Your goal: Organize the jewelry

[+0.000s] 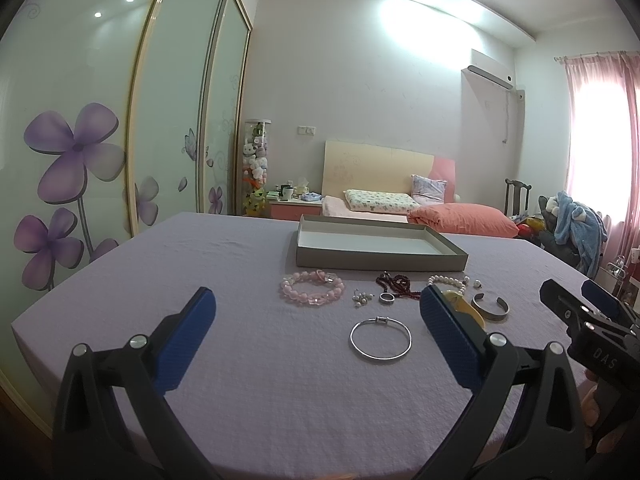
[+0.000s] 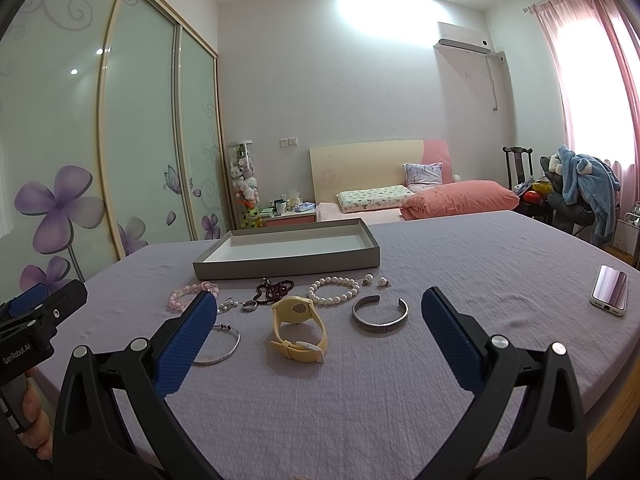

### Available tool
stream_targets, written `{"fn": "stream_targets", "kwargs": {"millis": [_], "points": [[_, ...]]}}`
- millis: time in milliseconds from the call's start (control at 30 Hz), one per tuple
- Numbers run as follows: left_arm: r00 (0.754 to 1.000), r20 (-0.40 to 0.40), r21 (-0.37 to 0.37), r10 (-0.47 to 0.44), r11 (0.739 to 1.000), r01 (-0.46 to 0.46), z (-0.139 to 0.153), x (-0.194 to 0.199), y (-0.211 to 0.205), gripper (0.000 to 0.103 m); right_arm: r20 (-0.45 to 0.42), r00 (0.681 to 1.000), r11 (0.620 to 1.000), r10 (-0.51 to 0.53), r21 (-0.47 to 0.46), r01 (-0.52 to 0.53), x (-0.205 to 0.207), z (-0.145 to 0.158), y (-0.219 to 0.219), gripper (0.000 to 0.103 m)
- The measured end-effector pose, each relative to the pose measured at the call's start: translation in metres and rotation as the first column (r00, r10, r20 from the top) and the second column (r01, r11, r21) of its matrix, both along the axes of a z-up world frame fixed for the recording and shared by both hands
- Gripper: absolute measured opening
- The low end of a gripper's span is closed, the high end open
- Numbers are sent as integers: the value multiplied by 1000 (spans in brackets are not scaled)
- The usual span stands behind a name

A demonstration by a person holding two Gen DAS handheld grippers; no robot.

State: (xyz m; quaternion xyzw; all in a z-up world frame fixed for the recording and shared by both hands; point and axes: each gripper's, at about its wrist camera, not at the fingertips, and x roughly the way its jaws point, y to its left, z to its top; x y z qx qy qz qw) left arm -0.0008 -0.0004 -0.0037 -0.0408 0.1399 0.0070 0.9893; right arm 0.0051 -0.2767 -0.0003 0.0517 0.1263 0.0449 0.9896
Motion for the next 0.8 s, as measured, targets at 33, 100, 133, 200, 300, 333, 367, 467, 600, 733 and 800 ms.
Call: {"fn": "stream_targets", "kwargs": {"millis": [33,100,133,200,300,333,367,467,600,733,800], "points": [[1000,0,0,1,1000,-1,0,0,0,99,0,1000,1000,0,-1,0,0,0,0,101],[1000,0,0,2,1000,-2,0,0,0,99,0,1000,1000,1,-1,-1,0,0,-1,101],[1000,0,0,1,1000,-1,0,0,0,99,-1,1000,1000,1,-1,-1,0,-1,-1,101],[1000,0,0,1,1000,-1,0,0,0,99,0,1000,1000,0,0,0,0,-1,-1,101],[1000,0,1,0,1000,0,0,0,0,99,-2,1000,1000,0,0,0,0,-1,-1,101],[1000,0,1,0,1000,0,0,0,0,99,-1,1000,1000,0,0,0,0,-1,-1,101],[1000,0,1,1,1000,-1,0,0,0,99,-1,1000,1000,0,-1,0,0,-1,-1,101],[1000,-3,-2,2,1000,-2,0,0,0,99,-11,1000,1000,0,-5,0,3,-8,8,101],[1000,-13,-7,7,1000,-8,-3,4,2,99,-40,999,1000,4,-6,-4,9,-12,10,101],[999,-31,-3,16,1000,-16,-8,12,5,99,-82,997,1000,7,-11,-8,20,-17,12,101],[999,-42,-1,21,1000,-21,-9,18,6,99,-108,994,1000,10,-17,-12,26,-19,13,101]]}}
